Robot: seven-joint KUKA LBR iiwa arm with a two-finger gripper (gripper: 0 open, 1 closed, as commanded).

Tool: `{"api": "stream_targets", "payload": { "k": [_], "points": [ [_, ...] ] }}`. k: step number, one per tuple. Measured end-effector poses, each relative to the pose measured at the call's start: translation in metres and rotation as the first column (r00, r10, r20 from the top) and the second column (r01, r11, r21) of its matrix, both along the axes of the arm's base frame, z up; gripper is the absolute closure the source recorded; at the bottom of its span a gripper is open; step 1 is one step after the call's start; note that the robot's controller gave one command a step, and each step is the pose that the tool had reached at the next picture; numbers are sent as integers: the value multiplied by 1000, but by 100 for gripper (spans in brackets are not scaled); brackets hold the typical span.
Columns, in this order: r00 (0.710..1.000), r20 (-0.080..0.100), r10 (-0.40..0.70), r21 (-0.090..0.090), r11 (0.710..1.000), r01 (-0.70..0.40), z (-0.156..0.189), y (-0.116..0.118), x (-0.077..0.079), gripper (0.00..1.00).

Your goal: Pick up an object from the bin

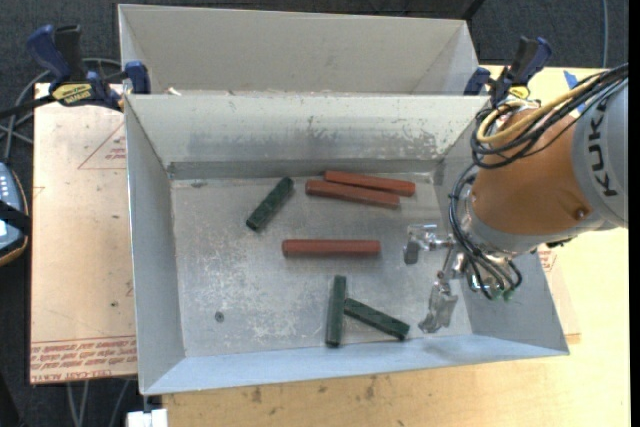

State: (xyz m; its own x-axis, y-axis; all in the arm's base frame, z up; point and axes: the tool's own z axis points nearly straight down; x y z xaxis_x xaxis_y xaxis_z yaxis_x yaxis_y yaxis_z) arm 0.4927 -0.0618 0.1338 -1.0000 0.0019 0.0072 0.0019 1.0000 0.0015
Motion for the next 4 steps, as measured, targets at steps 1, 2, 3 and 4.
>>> {"api": "stream_targets", "payload": {
  "k": [1, 2, 3, 4],
  "points": [
    [993, 20, 119, -2, 993, -119, -64, 25, -6, 0],
    [993, 9, 121, -1, 993, -121, -63, 25, -9, 100],
    [999, 17, 39, -1, 999, -39, 50, 31, 8, 100],
    [999, 13, 50, -2, 999, -50, 78, 32, 11, 100]
  ]
}}
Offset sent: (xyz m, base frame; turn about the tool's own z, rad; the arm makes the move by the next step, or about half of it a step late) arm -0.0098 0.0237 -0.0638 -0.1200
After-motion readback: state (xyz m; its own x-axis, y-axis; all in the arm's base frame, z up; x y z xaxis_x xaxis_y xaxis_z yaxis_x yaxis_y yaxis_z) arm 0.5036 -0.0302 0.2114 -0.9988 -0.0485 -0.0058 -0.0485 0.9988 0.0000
